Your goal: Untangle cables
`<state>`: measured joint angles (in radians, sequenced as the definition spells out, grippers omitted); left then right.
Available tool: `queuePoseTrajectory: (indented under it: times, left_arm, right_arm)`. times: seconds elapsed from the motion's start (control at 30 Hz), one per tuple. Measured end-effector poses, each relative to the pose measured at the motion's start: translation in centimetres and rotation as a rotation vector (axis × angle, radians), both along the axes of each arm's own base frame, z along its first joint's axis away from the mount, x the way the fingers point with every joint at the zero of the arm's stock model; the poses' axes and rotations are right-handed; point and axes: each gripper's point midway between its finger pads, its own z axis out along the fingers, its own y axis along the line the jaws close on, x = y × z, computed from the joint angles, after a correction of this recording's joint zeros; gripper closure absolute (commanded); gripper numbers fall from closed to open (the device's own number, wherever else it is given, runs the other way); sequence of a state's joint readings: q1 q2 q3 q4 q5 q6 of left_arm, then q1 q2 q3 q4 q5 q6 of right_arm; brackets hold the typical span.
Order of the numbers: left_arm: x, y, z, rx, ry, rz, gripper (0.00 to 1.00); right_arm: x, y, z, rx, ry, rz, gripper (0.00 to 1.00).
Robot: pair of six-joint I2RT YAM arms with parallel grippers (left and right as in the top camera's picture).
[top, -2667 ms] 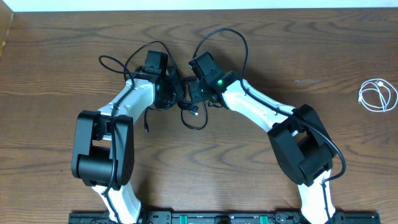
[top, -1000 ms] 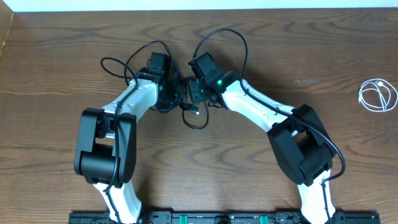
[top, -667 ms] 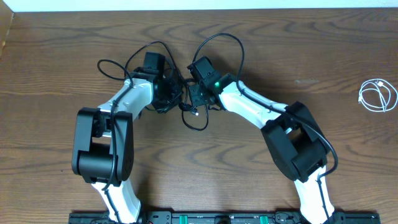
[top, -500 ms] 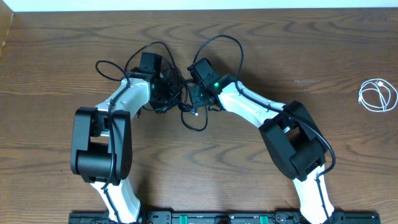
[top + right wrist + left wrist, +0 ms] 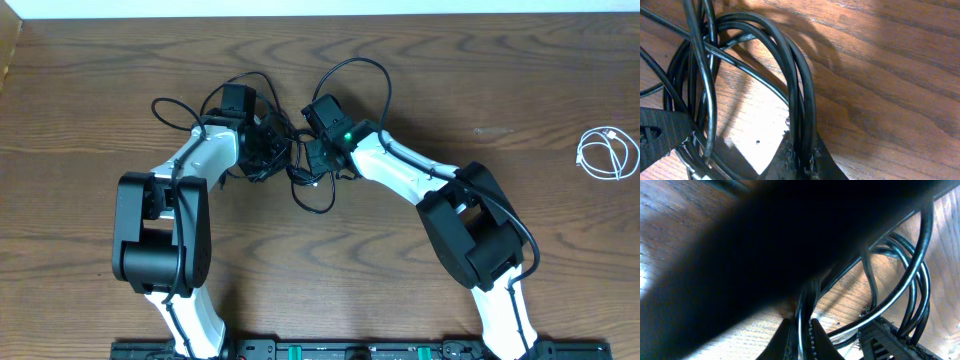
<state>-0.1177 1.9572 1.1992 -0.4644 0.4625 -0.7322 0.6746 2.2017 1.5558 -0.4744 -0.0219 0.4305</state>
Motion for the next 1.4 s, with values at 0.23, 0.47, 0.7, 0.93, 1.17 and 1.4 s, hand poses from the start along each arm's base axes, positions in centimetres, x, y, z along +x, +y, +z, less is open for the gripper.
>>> queuePoseTrajectory:
  times: [0.23, 0.47, 0.7, 0.93, 1.17, 1.4]
  left_arm:
    - [0.2, -0.4, 0.1, -0.020, -0.017, -0.019, 0.93]
    - [0.4, -0.8, 0.3, -0.057, -0.048, -0.064, 0.93]
    - [1.2, -3.7, 2.4, -0.231, -0.195, -0.248, 0.93]
    - [0.5, -6.0, 4.7, -0.383, -0.297, -0.403, 0.93]
    - [0.7, -4.9, 5.9, -0.461, -0.344, -0.416, 0.93]
    - [1.7, -1.8, 6.4, -0.484, -0.373, -0.353, 0.93]
  right_arm:
    - [0.1, -0.3, 0.0, -0.020, -0.012, 0.008, 0.99]
    - [0.2, -0.5, -0.1, -0.039, -0.026, 0.028, 0.99]
    - [0.6, -1.0, -0.1, -0.069, -0.044, 0.018, 0.99]
    - [0.6, -1.0, -0.1, -0.071, -0.044, 0.020, 0.99]
    - [0.6, -1.0, -0.1, -0.078, -0.051, 0.036, 0.99]
    - [0.8, -1.3, 0.0, -0.107, -0.072, 0.053, 0.99]
